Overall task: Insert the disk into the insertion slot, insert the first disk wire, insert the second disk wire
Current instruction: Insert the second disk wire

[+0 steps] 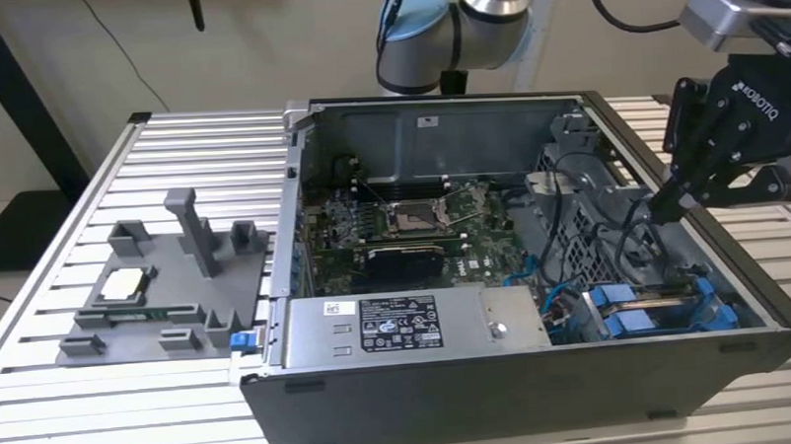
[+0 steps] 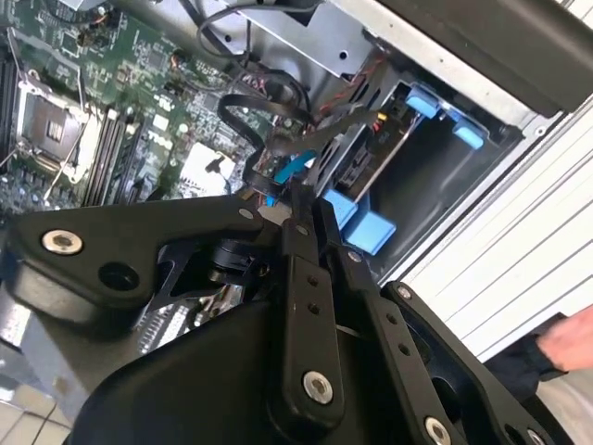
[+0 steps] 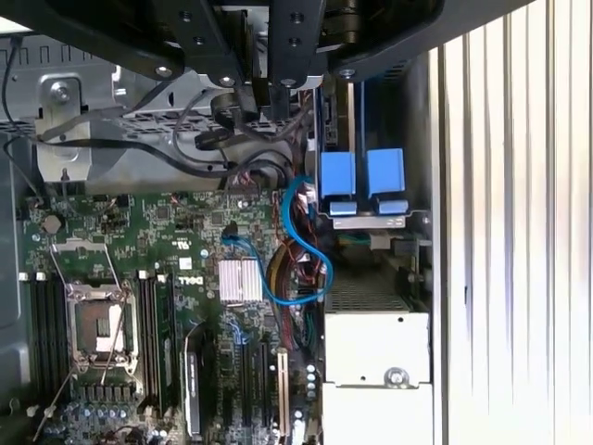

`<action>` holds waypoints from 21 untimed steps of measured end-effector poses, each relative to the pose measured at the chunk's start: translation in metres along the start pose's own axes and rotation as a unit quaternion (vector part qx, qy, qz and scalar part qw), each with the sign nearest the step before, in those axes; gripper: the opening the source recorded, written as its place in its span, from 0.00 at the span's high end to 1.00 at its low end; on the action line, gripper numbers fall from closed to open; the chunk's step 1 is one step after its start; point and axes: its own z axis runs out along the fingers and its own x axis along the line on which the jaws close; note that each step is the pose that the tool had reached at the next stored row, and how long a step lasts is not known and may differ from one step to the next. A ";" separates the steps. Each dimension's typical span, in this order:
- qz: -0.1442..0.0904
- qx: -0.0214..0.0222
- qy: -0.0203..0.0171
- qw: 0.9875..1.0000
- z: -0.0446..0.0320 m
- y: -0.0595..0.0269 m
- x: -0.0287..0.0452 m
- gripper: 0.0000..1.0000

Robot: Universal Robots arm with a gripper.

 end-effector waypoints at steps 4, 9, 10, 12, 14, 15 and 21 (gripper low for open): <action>0.000 0.000 0.000 1.000 0.0006 0.0068 0.0018 0.84; 0.000 0.000 0.000 1.000 0.0007 0.0077 0.0020 0.84; 0.000 0.000 0.000 1.000 0.0010 0.0079 0.0020 0.84; 0.000 0.000 0.000 1.000 0.0027 0.0082 0.0022 0.84; 0.000 0.000 0.000 1.000 0.0060 0.0079 0.0027 0.84; 0.000 0.000 0.000 1.000 0.0077 0.0077 0.0029 0.84; -0.001 0.000 0.000 1.000 0.0182 0.0064 0.0068 0.84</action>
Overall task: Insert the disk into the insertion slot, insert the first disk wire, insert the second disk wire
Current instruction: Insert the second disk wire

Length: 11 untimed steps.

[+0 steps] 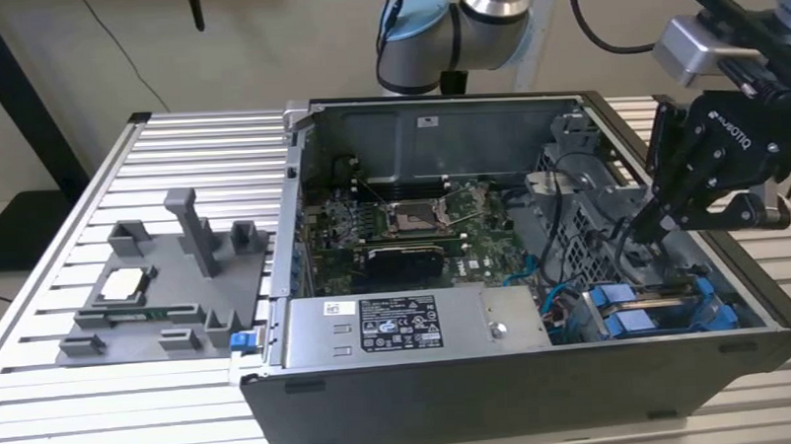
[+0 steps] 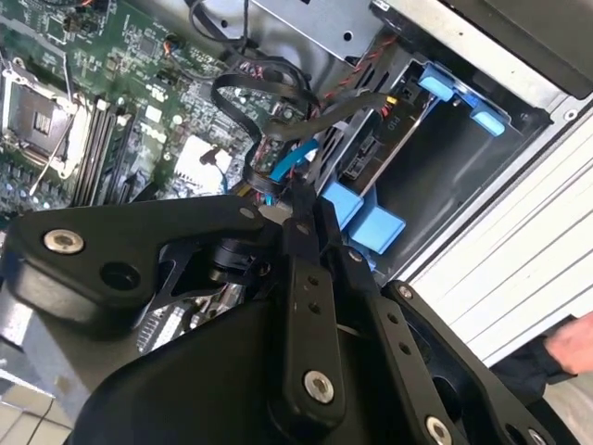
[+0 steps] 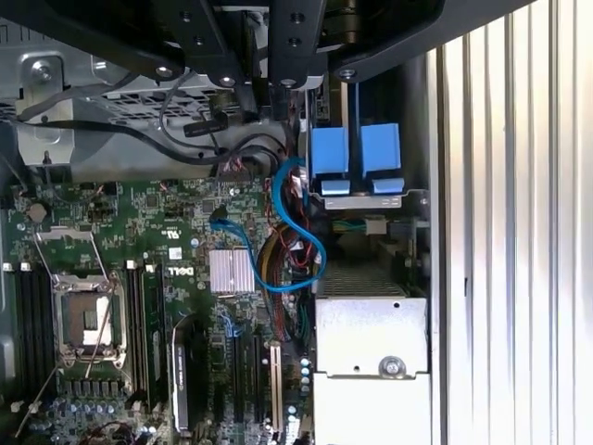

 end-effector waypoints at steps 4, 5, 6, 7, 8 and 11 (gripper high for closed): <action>-0.001 0.000 0.000 1.000 0.0069 -0.0010 0.0042 0.84; -0.001 0.000 0.000 1.000 0.0085 -0.0012 0.0051 0.84; -0.002 0.000 0.000 1.000 0.0103 -0.0014 0.0059 0.84; -0.002 0.000 0.000 1.000 0.0121 -0.0017 0.0066 0.84; -0.002 0.000 0.000 1.000 0.0137 -0.0019 0.0073 0.84; -0.004 0.000 0.001 1.000 0.0177 -0.0025 0.0101 0.84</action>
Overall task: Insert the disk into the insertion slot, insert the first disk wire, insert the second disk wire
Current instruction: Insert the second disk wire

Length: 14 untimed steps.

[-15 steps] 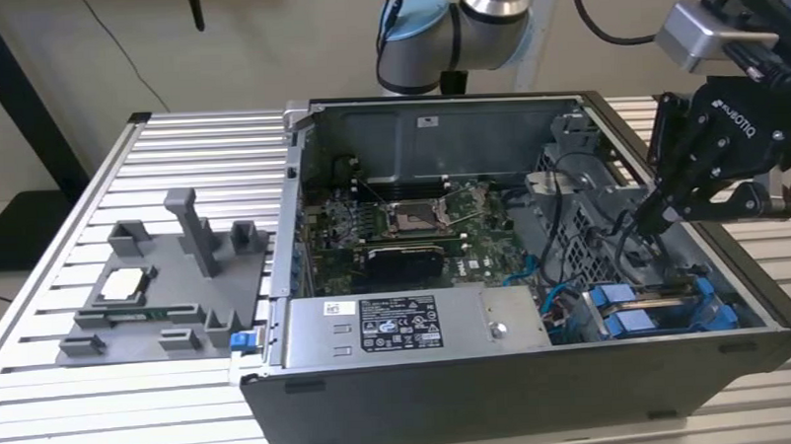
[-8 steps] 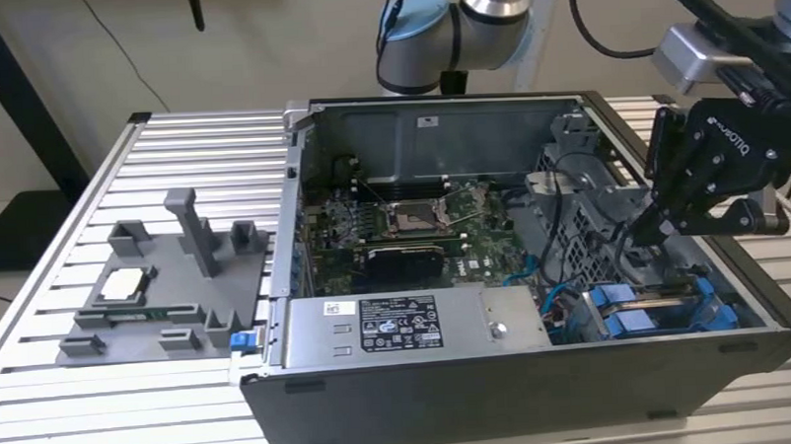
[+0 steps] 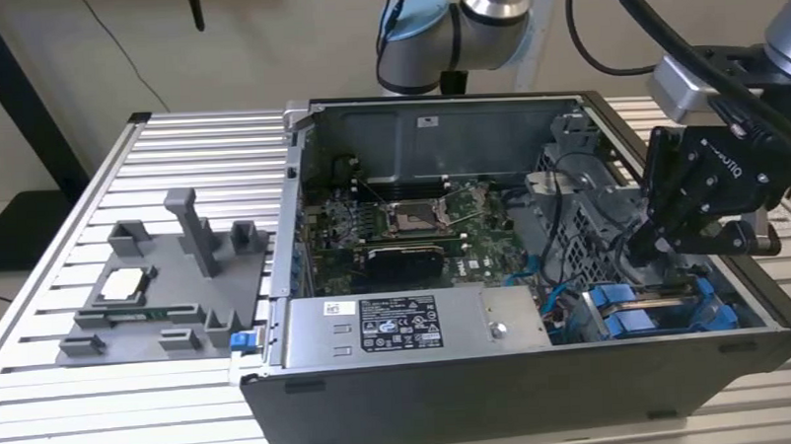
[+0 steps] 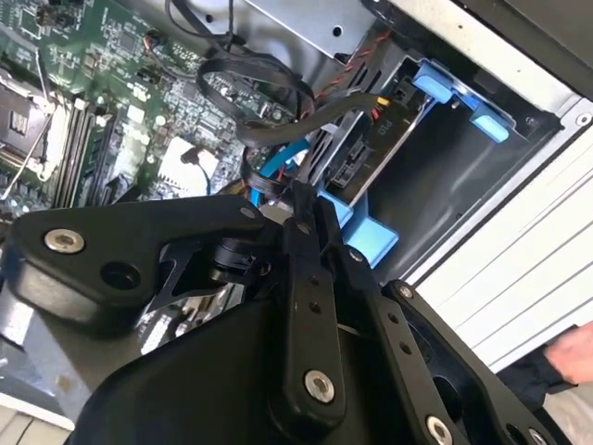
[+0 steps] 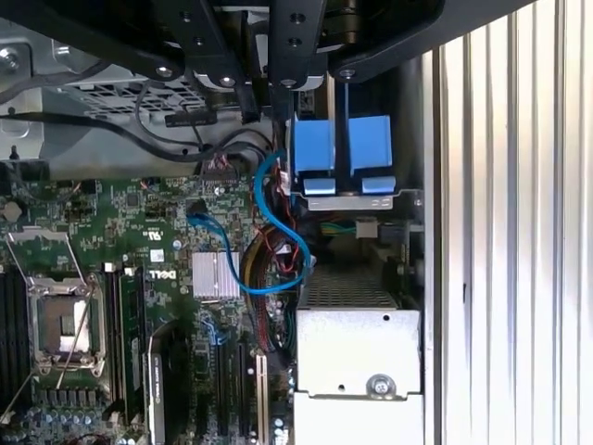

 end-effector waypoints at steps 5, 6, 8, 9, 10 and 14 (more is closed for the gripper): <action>-0.003 0.000 0.000 1.000 0.0009 -0.0006 0.0104 0.84; -0.003 0.000 0.000 1.000 0.0009 -0.0006 0.0124 0.84; -0.004 0.002 0.001 1.000 0.0008 -0.0008 0.0166 0.84; -0.005 0.002 0.001 1.000 0.0008 -0.0009 0.0185 0.84; -0.005 0.003 0.001 1.000 0.0006 -0.0009 0.0202 0.84; -0.007 0.011 0.003 1.000 0.0010 -0.0011 0.0252 0.84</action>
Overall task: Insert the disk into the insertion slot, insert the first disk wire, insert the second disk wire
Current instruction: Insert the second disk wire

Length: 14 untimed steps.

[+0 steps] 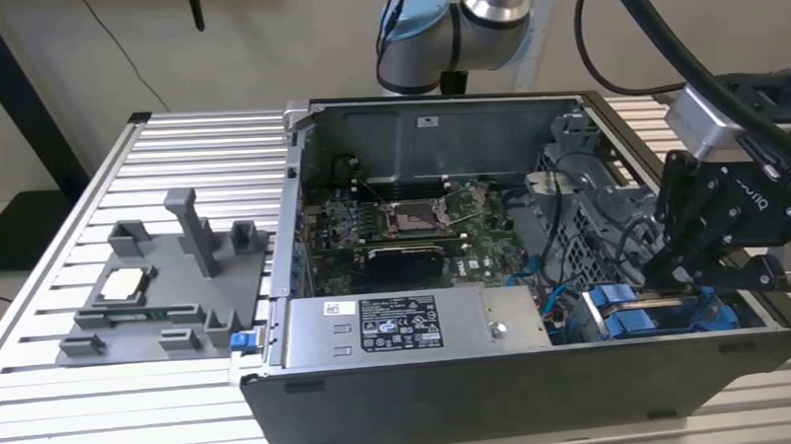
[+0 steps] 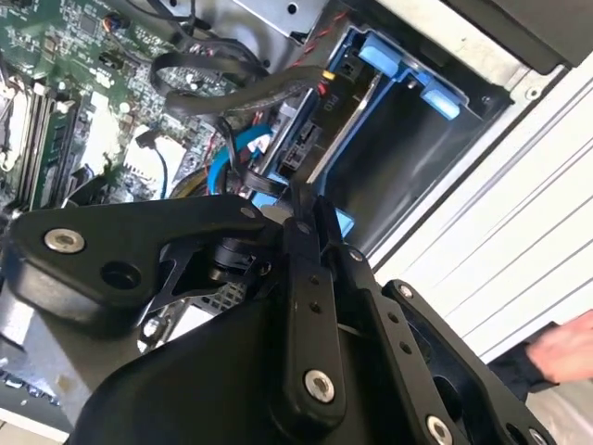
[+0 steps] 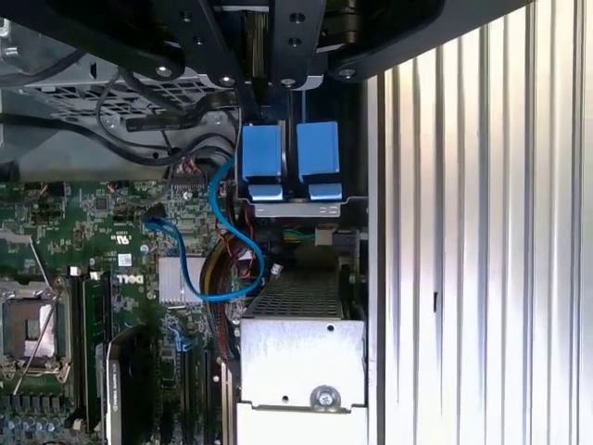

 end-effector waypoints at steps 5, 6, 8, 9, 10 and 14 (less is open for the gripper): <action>-0.002 0.017 0.000 1.000 0.0019 0.0002 0.0009 0.84; -0.002 0.017 0.000 1.000 0.0019 0.0002 0.0009 0.84; -0.002 0.017 0.000 1.000 0.0019 0.0002 0.0010 0.84; -0.003 0.017 0.000 1.000 0.0020 0.0003 0.0009 0.84; -0.003 0.018 0.000 1.000 0.0021 0.0004 0.0009 0.84; -0.003 0.026 0.000 1.000 0.0034 0.0006 0.0011 0.84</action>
